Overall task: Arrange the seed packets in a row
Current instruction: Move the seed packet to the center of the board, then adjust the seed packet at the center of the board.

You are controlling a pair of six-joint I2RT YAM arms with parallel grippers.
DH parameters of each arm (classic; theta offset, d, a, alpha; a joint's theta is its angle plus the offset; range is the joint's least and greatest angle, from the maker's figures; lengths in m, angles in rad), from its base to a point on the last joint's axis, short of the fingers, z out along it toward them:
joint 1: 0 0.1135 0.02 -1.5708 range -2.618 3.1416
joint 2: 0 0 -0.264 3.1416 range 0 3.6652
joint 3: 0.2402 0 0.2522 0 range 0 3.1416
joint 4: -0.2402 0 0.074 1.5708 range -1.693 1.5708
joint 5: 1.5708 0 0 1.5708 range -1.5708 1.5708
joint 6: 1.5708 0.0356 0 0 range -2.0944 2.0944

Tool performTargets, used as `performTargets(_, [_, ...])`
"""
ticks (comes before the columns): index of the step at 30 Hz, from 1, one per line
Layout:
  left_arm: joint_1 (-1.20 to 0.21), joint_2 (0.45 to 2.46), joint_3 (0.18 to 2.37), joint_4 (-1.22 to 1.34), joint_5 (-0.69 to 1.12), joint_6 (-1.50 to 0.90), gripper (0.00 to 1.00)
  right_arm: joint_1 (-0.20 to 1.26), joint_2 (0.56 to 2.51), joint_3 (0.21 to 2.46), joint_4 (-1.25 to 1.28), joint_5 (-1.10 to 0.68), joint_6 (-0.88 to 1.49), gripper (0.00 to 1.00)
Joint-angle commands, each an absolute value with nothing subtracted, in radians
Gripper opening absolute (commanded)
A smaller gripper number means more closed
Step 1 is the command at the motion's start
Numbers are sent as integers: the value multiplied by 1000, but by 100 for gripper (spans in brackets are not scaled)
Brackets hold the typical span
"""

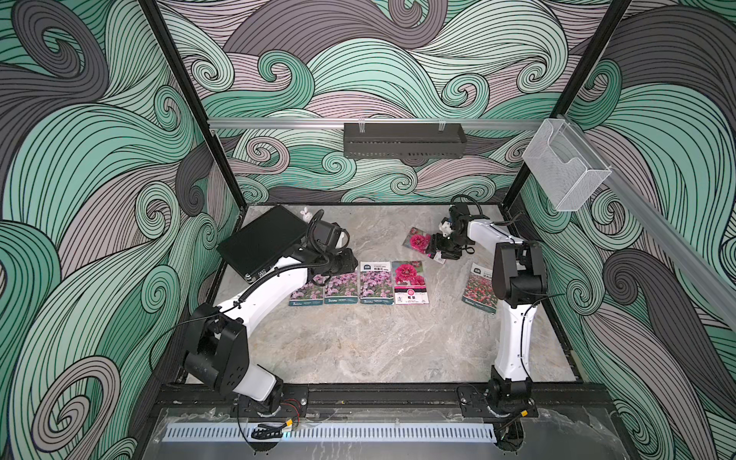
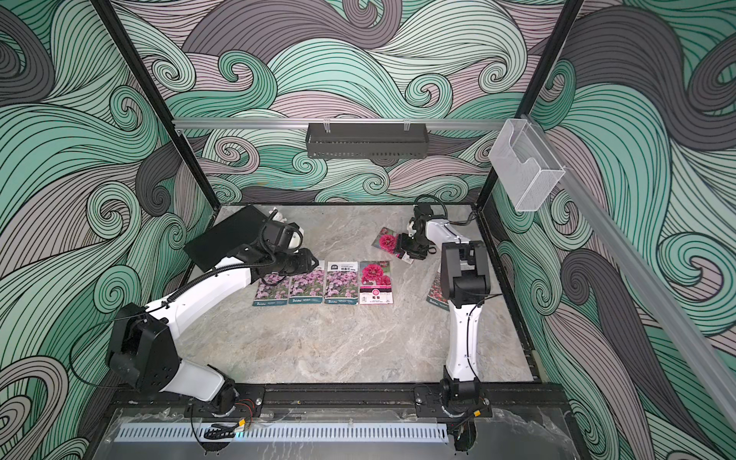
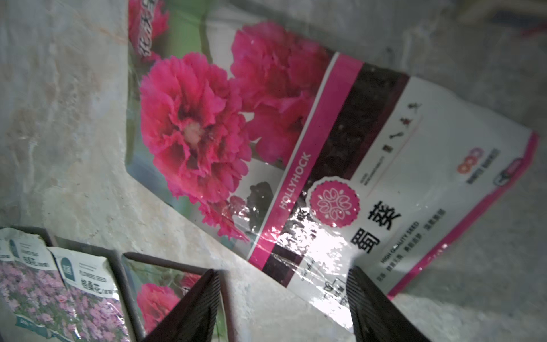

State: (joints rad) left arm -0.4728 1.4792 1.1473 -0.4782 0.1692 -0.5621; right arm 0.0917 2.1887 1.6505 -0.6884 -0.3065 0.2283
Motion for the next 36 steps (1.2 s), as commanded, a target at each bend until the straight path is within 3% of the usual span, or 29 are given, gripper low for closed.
performTargets(1, [-478, 1445, 1140, -474, 175, -572, 38, 94, 2137, 1559, -690, -271, 291, 71])
performTargets(11, [-477, 1392, 1108, -462, 179, -577, 39, 90, 1910, 1194, -491, -346, 555, 73])
performTargets(16, [-477, 1387, 1104, -458, 184, -579, 38, 92, 1795, 1144, -490, -390, 574, 73])
performTargets(21, [-477, 1393, 1104, -453, 186, -583, 39, 62, 1752, 1250, -544, -399, 549, 74])
performTargets(31, [-477, 1406, 1106, -459, 176, -578, 39, 26, 1975, 1558, -690, -224, 295, 71])
performTargets(36, [-480, 1416, 1103, -448, 186, -584, 38, -13, 2049, 1632, -697, -246, 231, 68])
